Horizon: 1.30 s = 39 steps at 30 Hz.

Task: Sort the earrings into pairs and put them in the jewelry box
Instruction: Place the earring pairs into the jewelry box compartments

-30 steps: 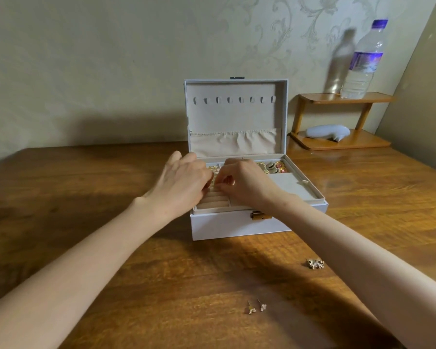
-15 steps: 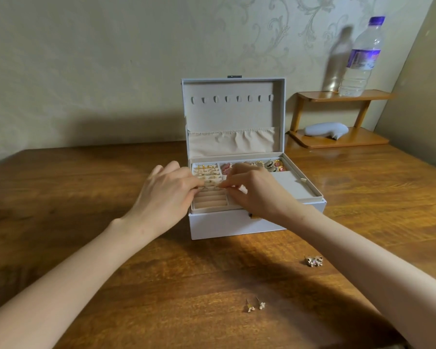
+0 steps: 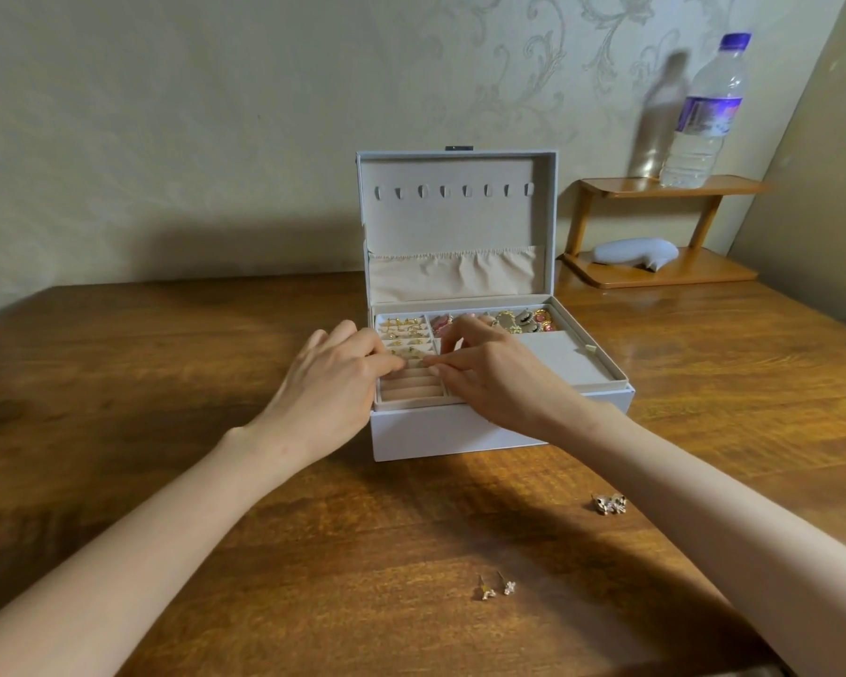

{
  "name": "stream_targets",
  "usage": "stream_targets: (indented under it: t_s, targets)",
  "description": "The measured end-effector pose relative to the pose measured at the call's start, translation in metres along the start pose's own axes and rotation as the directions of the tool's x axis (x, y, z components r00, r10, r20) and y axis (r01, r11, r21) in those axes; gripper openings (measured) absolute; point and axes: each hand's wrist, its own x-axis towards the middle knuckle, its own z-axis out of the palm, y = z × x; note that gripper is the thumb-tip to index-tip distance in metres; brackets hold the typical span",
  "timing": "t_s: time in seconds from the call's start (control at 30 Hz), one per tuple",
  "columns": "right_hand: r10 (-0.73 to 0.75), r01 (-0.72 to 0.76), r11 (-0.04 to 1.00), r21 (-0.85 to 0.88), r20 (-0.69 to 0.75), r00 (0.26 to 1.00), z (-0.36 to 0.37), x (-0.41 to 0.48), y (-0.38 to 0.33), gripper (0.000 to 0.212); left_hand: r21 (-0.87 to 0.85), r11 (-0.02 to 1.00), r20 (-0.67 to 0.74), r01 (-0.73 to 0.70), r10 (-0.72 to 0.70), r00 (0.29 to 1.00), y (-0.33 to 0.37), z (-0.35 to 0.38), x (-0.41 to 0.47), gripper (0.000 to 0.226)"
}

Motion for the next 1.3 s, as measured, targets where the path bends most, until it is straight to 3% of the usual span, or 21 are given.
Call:
stream_targets:
  t_s: [0.5, 0.6, 0.7, 0.77, 1.03, 1.3]
  targets:
    - [-0.026, 0.027, 0.999, -0.024, 0.024, 0.999, -0.002, 0.001, 0.002, 0.029, -0.014, 0.999, 0.061, 0.030, -0.029, 0.998, 0.003, -0.003, 0.000, 0.042]
    - [-0.028, 0.028, 1.000, 0.008, -0.004, 1.000, -0.008, -0.002, 0.001, 0.025, -0.021, 1.000, 0.012, 0.023, -0.023, 1.000, 0.006, -0.009, -0.003, 0.043]
    - [-0.028, 0.039, 0.996, 0.082, -0.124, 0.992, -0.019, -0.013, -0.004, 0.025, -0.180, 0.984, -0.160, -0.015, -0.014, 0.987, 0.016, -0.021, -0.015, 0.033]
    - [-0.033, 0.050, 0.993, 0.112, -0.147, 0.989, -0.028, -0.029, -0.011, 0.022, -0.299, 0.954, -0.160, -0.040, -0.009, 0.987, 0.032, -0.029, -0.029, 0.021]
    - [-0.060, 0.024, 0.987, 0.160, 0.225, 0.973, -0.032, -0.103, -0.027, 0.017, -0.496, 0.868, 0.192, 0.020, 0.087, 0.978, 0.085, -0.020, -0.082, 0.029]
    - [-0.038, -0.029, 0.976, 0.217, 0.298, 0.954, -0.023, -0.122, -0.033, 0.014, -0.426, 0.903, 0.188, -0.065, 0.158, 0.969, 0.099, -0.002, -0.086, 0.022]
